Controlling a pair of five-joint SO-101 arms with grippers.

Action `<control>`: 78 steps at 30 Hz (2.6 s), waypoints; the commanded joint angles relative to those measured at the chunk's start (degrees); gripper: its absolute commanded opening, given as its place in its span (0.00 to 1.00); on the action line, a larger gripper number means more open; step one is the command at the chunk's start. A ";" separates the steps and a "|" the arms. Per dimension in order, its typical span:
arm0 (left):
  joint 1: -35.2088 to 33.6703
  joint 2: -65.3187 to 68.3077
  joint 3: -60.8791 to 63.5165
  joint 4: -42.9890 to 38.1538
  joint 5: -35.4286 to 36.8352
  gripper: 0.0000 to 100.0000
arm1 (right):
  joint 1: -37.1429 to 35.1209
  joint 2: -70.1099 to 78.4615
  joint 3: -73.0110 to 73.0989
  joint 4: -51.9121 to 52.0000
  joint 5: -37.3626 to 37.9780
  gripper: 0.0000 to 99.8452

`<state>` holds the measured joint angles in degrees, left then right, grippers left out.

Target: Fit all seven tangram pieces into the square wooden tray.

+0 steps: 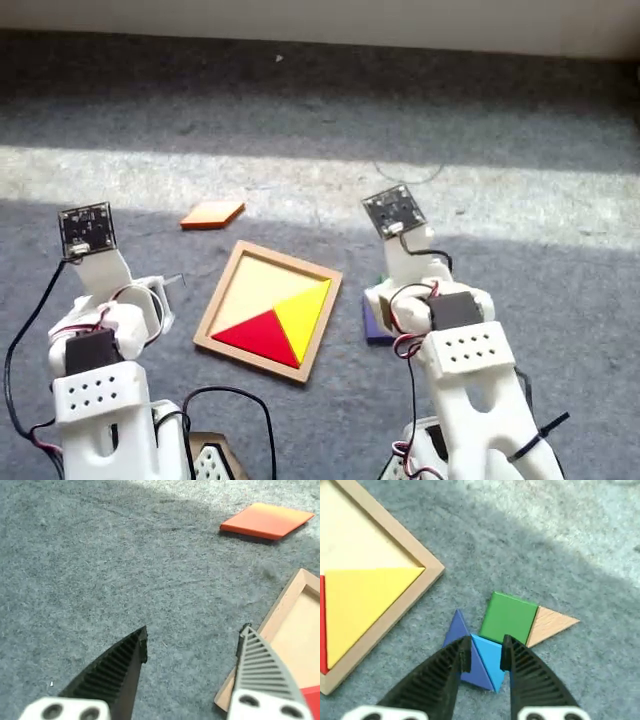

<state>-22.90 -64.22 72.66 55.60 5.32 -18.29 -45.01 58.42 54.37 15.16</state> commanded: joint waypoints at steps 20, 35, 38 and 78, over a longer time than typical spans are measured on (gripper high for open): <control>1.45 -0.92 1.45 -4.13 -0.26 0.29 | 4.26 28.97 -15.08 -3.47 -10.99 0.18; 1.45 -0.92 1.54 -4.13 -0.35 0.29 | 0.57 43.82 -23.16 -1.01 -11.16 0.18; 1.36 -0.92 1.54 -4.13 -0.35 0.29 | -0.40 43.56 -23.78 -0.66 -11.16 0.18; 1.10 -0.92 1.63 -3.87 -0.35 0.29 | -3.38 46.11 -23.43 0.92 -10.64 0.13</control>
<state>-22.46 -64.22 74.42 52.44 5.32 -20.92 0.18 36.18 56.31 4.26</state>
